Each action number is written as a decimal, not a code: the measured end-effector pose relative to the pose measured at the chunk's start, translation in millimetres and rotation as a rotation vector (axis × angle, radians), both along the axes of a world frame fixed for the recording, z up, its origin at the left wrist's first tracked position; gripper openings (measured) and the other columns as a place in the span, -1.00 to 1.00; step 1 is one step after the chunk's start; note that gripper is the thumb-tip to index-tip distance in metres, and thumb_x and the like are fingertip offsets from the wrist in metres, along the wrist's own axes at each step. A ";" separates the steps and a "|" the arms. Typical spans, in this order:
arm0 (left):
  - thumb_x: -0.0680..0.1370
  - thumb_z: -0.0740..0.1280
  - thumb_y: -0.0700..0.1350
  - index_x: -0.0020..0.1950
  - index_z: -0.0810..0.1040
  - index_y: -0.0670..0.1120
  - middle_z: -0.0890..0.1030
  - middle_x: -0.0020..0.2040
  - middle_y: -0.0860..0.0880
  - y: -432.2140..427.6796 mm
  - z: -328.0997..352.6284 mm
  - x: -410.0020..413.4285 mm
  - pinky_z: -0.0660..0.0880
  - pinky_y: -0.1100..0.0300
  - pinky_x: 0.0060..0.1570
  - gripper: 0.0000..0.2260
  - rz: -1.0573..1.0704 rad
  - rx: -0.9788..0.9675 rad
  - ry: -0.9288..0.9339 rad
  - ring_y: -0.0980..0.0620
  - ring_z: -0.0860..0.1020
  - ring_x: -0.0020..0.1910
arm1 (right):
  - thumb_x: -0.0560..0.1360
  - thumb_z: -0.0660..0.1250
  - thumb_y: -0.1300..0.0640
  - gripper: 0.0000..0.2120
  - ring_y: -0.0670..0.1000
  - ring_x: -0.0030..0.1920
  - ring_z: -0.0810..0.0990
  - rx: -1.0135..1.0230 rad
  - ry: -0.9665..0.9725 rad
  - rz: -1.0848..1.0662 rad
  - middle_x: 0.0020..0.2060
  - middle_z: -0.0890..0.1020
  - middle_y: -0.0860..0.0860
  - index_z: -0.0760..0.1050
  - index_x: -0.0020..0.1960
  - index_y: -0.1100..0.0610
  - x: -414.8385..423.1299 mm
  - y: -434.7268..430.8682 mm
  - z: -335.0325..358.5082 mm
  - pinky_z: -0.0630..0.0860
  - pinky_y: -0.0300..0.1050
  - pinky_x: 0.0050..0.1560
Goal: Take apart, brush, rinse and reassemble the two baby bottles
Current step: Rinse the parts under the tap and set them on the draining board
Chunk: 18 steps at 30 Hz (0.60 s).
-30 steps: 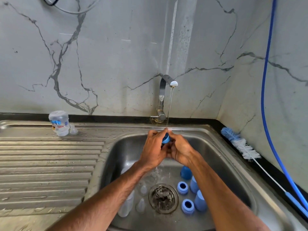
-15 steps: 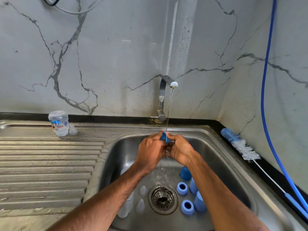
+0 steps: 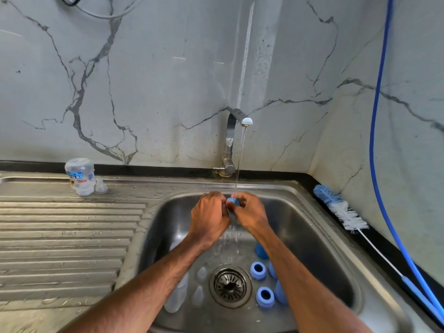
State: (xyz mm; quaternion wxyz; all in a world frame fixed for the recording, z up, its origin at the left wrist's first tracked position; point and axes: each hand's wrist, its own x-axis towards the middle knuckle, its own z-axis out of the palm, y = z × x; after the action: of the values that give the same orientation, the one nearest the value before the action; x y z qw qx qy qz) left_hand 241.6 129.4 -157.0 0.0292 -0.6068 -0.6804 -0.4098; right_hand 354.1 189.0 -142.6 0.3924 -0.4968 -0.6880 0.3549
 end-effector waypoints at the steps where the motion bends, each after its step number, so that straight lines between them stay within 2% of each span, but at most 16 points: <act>1: 0.56 0.36 -0.15 0.05 0.62 -0.07 0.65 -0.03 0.02 -0.2 1.0 0.3 0.54 0.12 -0.05 -0.90 -0.003 -0.005 -0.011 0.00 0.59 0.00 | 0.58 0.46 0.11 -0.74 -0.06 0.07 0.65 0.007 0.016 -0.019 0.10 0.68 -0.01 0.60 0.25 0.08 -0.1 0.4 0.8 0.62 -0.24 0.02; 3: 0.54 0.35 -0.20 0.12 0.62 -0.10 0.67 0.03 -0.02 0.4 2.7 -0.8 0.53 0.10 -0.03 -0.82 -0.001 -0.023 -0.034 -0.03 0.60 0.03 | 0.56 0.47 0.12 -0.75 -0.07 0.07 0.66 0.035 0.128 -0.058 0.08 0.67 -0.05 0.61 0.23 0.08 -0.3 1.1 4.0 0.67 -0.10 0.12; 4: 0.52 0.35 -0.23 0.14 0.61 -0.12 0.67 0.04 -0.04 1.2 3.3 -2.2 0.55 0.08 -0.02 -0.80 0.001 -0.031 -0.055 -0.05 0.60 0.04 | 0.56 0.48 0.13 -0.74 -0.08 0.07 0.65 0.043 0.139 -0.057 0.08 0.67 -0.06 0.61 0.23 0.07 0.1 0.9 4.7 0.67 -0.12 0.12; 7: 0.54 0.37 -0.27 0.22 0.60 -0.13 0.68 0.11 -0.03 2.3 3.2 -5.0 0.56 0.11 0.06 -0.74 -0.029 -0.051 -0.141 -0.02 0.63 0.09 | 0.52 0.52 0.19 -0.67 -0.11 0.06 0.62 0.026 0.007 -0.024 0.13 0.68 -0.01 0.61 0.26 0.09 2.1 -3.1 1.5 0.53 -0.41 -0.11; 9: 0.54 0.33 -0.32 0.27 0.60 -0.14 0.68 0.15 -0.06 3.7 3.7 -8.4 0.55 0.12 0.09 -0.69 -0.043 -0.065 -0.160 -0.04 0.63 0.13 | 0.50 0.55 0.18 -0.65 -0.12 0.04 0.64 0.038 0.041 -0.032 0.11 0.68 -0.04 0.61 0.26 0.08 2.3 -3.3 2.6 0.51 -0.46 -0.18; 11: 0.54 0.30 -0.36 0.31 0.57 -0.16 0.65 0.21 -0.10 5.9 6.7 -11.6 0.53 0.11 0.20 -0.64 -0.039 -0.074 -0.187 -0.07 0.60 0.21 | 0.49 0.55 0.18 -0.66 -0.12 0.05 0.65 0.052 0.060 -0.015 0.09 0.68 -0.06 0.61 0.25 0.07 1.5 -3.9 4.7 0.52 -0.46 -0.19; 13: 0.56 0.27 -0.40 0.41 0.49 -0.21 0.57 0.34 -0.15 14.8 16.4 -13.0 0.42 0.16 0.36 -0.59 -0.041 -0.084 -0.256 -0.07 0.52 0.35 | 0.50 0.53 0.20 -0.66 -0.10 0.06 0.65 0.051 0.032 0.002 0.12 0.69 -0.02 0.61 0.25 0.07 2.5 -4.3 4.4 0.56 -0.41 -0.13; 15: 0.58 0.22 -0.41 0.49 0.41 -0.22 0.48 0.43 -0.18 31.9 31.3 -15.2 0.35 0.08 0.47 -0.54 -0.019 -0.116 -0.334 -0.11 0.42 0.44 | 0.52 0.51 0.19 -0.65 -0.08 0.08 0.66 0.045 0.057 -0.004 0.16 0.69 -0.01 0.60 0.29 0.08 2.5 -3.3 3.9 0.64 -0.26 0.05; 16: 0.58 0.20 -0.40 0.49 0.39 -0.22 0.46 0.43 -0.20 40.8 40.5 -15.4 0.39 -0.01 0.45 -0.54 -0.010 -0.145 -0.383 -0.15 0.42 0.44 | 0.52 0.51 0.18 -0.64 -0.08 0.09 0.67 0.049 0.070 -0.006 0.16 0.69 -0.01 0.60 0.30 0.07 2.2 -2.7 3.8 0.64 -0.23 0.09; 17: 0.58 0.19 -0.39 0.46 0.40 -0.22 0.47 0.40 -0.21 48.3 48.6 -15.6 0.46 -0.05 0.37 -0.56 -0.010 -0.175 -0.450 -0.17 0.44 0.39 | 0.52 0.52 0.17 -0.64 -0.08 0.08 0.67 0.061 0.072 -0.007 0.15 0.69 -0.02 0.60 0.30 0.07 1.2 -2.2 3.4 0.63 -0.29 0.06; 18: 0.58 0.18 -0.38 0.43 0.40 -0.24 0.49 0.34 -0.18 55.2 55.8 -14.3 0.53 0.01 0.22 -0.59 -0.014 -0.193 -0.528 -0.14 0.48 0.30 | 0.53 0.52 0.16 -0.65 -0.10 0.05 0.68 0.076 0.069 -0.009 0.14 0.70 -0.02 0.62 0.30 0.08 0.9 -1.6 3.1 0.59 -0.39 -0.03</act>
State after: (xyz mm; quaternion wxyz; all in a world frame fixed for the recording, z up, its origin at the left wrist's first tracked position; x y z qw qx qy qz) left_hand 227.3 184.6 -101.2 -0.2097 -0.4836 -0.6962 -0.4873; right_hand 355.0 187.4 -139.5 0.4361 -0.4722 -0.6848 0.3434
